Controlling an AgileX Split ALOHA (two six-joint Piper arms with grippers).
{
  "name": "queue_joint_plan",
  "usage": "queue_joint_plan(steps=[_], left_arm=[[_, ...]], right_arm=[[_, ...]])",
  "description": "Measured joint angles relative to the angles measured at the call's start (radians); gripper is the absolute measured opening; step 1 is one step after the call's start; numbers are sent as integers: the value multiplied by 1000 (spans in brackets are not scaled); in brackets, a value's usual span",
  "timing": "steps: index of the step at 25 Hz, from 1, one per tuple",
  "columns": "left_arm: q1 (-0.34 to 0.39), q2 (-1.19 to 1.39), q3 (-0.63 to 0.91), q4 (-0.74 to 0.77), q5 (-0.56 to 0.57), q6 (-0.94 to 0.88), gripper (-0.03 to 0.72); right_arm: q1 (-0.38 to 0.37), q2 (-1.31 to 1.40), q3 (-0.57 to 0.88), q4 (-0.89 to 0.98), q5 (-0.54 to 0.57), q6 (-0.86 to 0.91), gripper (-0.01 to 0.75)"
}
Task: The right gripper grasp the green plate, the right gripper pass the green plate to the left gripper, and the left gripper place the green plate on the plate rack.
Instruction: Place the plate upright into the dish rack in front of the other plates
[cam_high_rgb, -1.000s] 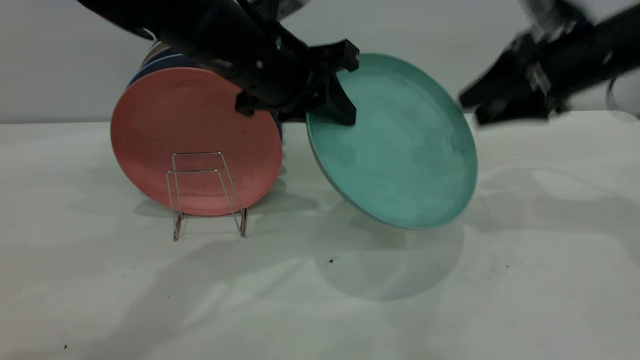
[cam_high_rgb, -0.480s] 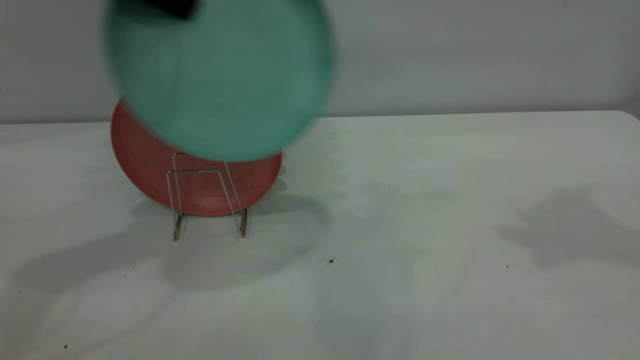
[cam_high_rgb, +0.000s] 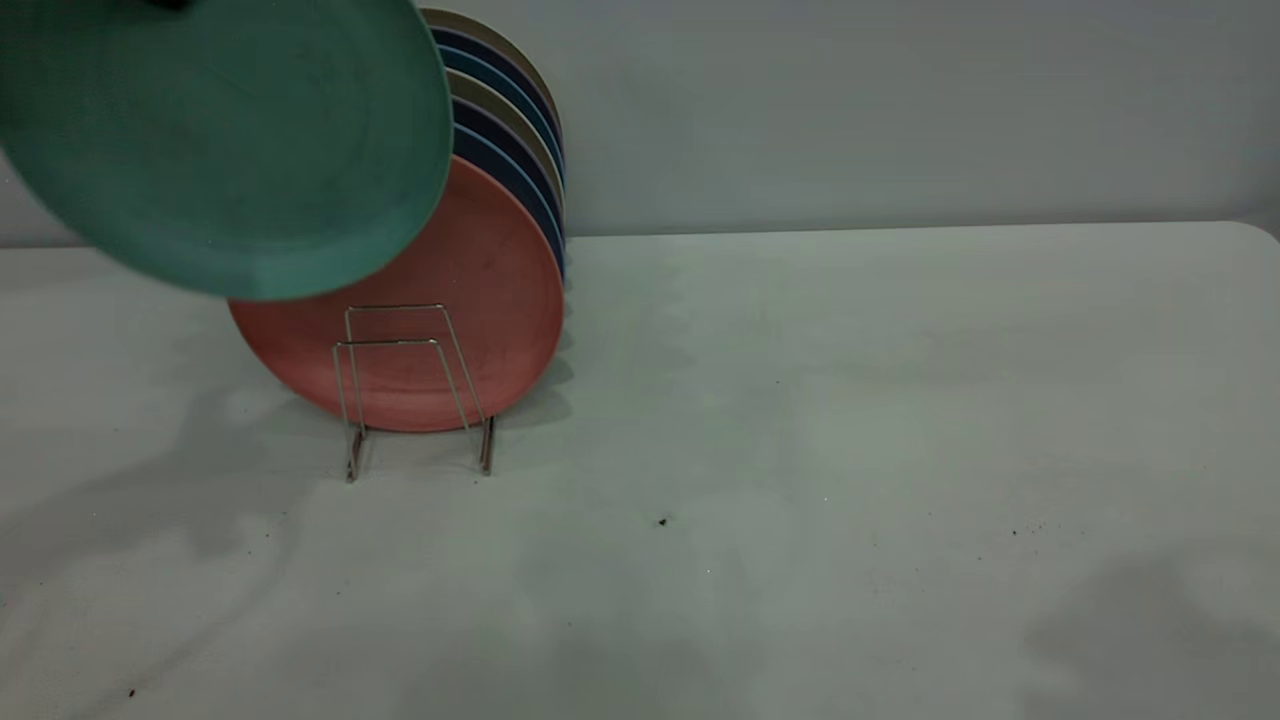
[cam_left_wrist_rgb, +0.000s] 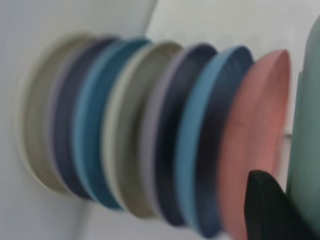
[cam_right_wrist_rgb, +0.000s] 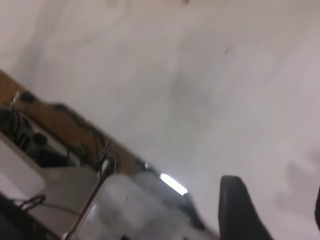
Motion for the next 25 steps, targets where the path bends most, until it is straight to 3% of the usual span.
queue_joint_plan(steps=[4,11,25], left_arm=[[-2,7,0,-80,-3,219,120],[-7,68,0,-89,4,271,120],[-91,120,0,-42,-60,271,120]], right_arm=[[0,-166,197,-39,0,31,391],[0,-451,434,-169,-30,141,391],[0,-935,599,-309,-12,318,391]])
